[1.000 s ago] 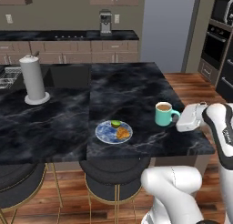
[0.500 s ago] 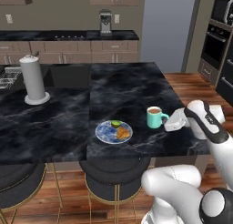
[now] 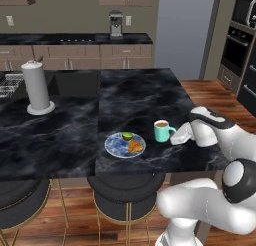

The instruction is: Pick up the brewed coffee from the coffee machine and place it next to the breakfast plate on the dining counter.

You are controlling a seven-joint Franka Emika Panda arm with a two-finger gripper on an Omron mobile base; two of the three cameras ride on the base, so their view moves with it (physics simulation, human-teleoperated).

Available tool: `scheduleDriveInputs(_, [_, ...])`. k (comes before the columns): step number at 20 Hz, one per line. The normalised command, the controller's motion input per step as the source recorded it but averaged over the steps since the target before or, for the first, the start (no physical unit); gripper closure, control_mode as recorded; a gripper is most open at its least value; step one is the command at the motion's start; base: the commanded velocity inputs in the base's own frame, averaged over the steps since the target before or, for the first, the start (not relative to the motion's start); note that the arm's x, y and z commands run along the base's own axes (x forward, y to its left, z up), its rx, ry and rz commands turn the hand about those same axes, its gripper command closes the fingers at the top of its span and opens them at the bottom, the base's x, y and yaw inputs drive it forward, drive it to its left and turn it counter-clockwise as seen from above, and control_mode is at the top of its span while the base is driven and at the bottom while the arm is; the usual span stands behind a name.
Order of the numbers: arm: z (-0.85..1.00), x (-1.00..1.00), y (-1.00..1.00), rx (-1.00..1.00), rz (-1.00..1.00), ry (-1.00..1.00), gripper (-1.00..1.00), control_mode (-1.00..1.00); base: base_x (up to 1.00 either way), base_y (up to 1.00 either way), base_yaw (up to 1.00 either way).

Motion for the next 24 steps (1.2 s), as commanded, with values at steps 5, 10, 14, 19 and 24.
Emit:
scheduleDriveInputs(5, [-0.48, 0.54, 0.0, 0.0, 0.0, 0.0, 1.0, -1.0, 0.0, 0.0, 0.0])
scheduleDriveInputs(10, [-0.42, 0.5, -0.02, 0.0, 0.0, 0.0, 1.0, -1.0, 0.0, 0.0, 0.0])
scheduleDriveInputs(14, [-0.37, 0.52, -0.02, 0.0, 0.0, 0.0, 1.0, -1.0, 0.0, 0.0, 0.0])
scheduleDriveInputs(19, [-0.31, 0.57, -0.04, 0.0, 0.0, 0.0, 1.0, -1.0, 0.0, 0.0, 0.0])
scheduleDriveInputs(24, [-0.26, 0.46, -0.06, 0.0, 0.0, 0.0, -1.0, -1.0, 0.0, 0.0, 0.0])
